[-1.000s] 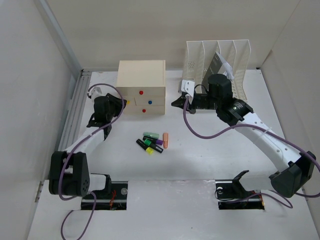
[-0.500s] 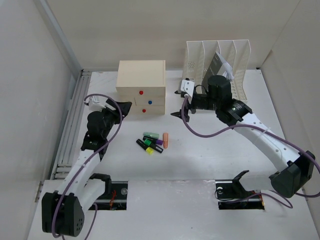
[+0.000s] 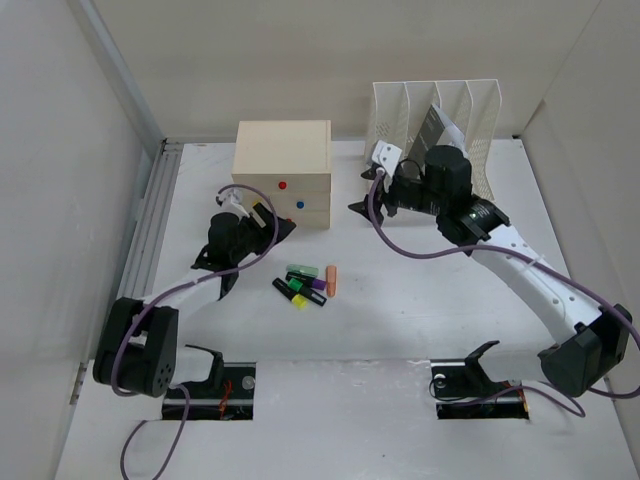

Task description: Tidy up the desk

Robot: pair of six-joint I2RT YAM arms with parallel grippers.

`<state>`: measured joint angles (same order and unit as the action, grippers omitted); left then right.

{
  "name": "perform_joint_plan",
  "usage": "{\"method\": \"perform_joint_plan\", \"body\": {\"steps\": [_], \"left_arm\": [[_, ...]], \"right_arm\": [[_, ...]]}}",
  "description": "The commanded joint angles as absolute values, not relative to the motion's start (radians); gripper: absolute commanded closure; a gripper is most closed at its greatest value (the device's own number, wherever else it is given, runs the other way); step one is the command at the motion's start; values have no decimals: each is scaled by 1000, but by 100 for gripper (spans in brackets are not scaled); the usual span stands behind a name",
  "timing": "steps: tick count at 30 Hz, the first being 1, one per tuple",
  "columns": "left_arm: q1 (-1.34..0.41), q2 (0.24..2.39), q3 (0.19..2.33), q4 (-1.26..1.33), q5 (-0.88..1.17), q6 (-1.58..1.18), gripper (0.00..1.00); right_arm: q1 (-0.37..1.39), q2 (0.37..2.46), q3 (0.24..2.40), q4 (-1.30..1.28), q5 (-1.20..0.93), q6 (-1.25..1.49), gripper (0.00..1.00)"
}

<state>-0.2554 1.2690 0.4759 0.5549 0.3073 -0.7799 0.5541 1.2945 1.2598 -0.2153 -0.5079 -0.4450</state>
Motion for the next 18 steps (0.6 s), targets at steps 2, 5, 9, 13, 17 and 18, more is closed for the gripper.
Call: {"method": "perform_joint_plan", "body": {"steps": [2,5,9,13,17,18], "left_arm": [[-284,1328,574,663,302,-747,34],[-302,1380,598,673,278,-747,35],[-324,1448,649,698,258,-747,38],[-362,1483,686,716,233,-747,44],[-383,1494,707,716,175,-747,47],[-393,1494,707,716,158,-747,48]], "right_arm": [[537,1273,1270,-144,-499,-382,27],[528,1273,1270,-135,-511,-373,29],[528,1264,1261,-126,-511,-373,30],[519,1255,1261,-126,-511,-373,30],[518,1255,1261,-126,-529,-373,32],[518,1255,1261,-126,-529,-373,32]]}}
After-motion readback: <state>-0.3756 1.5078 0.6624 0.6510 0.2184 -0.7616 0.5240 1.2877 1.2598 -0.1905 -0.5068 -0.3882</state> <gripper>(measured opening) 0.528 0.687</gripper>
